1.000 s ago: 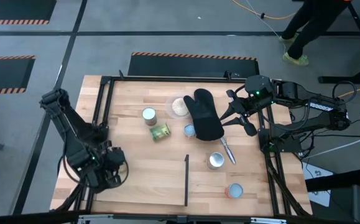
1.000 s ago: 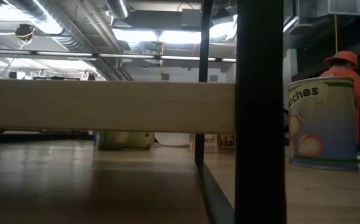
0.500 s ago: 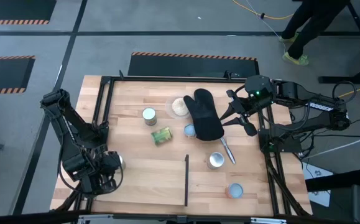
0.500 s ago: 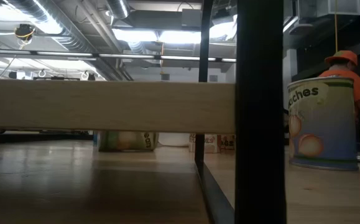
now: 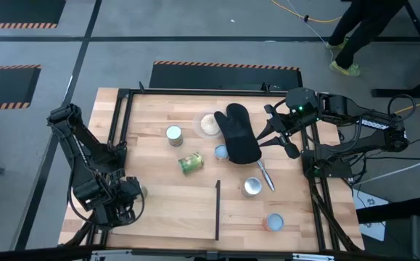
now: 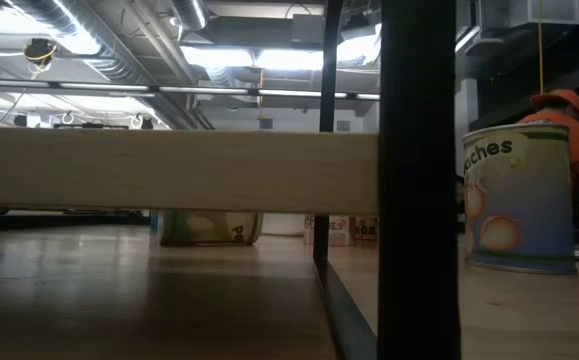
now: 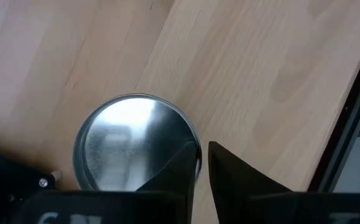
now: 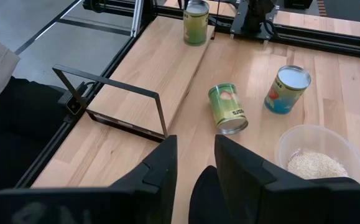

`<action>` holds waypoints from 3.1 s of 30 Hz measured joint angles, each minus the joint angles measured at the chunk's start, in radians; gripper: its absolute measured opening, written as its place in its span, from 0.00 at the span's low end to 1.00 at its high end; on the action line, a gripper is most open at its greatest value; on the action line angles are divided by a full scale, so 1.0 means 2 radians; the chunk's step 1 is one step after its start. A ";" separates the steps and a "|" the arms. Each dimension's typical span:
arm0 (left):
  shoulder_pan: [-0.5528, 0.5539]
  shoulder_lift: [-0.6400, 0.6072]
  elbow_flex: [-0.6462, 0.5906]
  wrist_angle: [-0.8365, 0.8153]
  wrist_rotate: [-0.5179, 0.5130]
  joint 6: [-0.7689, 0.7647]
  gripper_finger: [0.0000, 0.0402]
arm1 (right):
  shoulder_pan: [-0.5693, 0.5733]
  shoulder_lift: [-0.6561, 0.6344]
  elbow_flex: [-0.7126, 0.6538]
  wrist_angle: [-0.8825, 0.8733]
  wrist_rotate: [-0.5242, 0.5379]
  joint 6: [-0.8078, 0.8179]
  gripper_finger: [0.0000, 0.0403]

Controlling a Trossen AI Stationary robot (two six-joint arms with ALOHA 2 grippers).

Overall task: Pick and place cans onto a shelf
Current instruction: Put the left green canned orange on the shelf, then put the blue canned tomato on the shelf

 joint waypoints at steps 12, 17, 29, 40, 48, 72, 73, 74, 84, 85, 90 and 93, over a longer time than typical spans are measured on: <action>0.000 0.000 0.000 0.000 0.001 0.001 0.11 | 0.000 0.000 0.000 0.000 0.000 0.000 0.28; 0.000 0.000 0.000 0.000 0.001 0.000 0.16 | 0.000 0.000 0.000 0.000 0.000 0.000 0.28; 0.000 0.000 0.000 -0.001 0.001 0.004 0.19 | 0.000 0.000 0.000 0.000 0.000 0.000 0.28; 0.000 -0.023 -0.001 -0.001 0.012 0.002 0.19 | 0.000 0.000 0.000 0.000 0.000 0.000 0.28; 0.000 -0.050 -0.001 0.016 0.001 0.004 0.18 | 0.000 0.000 0.000 0.000 0.000 0.000 0.28; 0.256 -0.076 -0.001 0.072 -0.132 0.434 0.18 | 0.000 0.000 0.000 0.000 0.000 0.000 0.28; 0.273 -0.076 -0.001 0.077 -0.121 0.459 0.18 | 0.000 0.000 0.000 0.000 0.000 0.000 0.28; 0.291 -0.076 -0.001 0.082 -0.112 0.481 0.18 | 0.000 0.000 0.000 0.000 0.000 0.000 0.28; 0.434 -0.060 0.000 0.132 -0.053 0.628 0.18 | 0.000 0.000 0.000 0.000 0.000 0.000 0.28; 0.444 -0.058 0.000 0.134 -0.049 0.633 0.18 | 0.000 0.000 0.000 0.000 0.000 0.000 0.28; 0.492 -0.028 0.000 0.144 -0.015 0.647 0.18 | 0.000 0.000 0.000 0.000 0.000 0.000 0.28; 0.510 -0.005 0.000 0.145 -0.007 0.648 0.18 | 0.000 0.000 0.000 0.000 0.000 0.000 0.28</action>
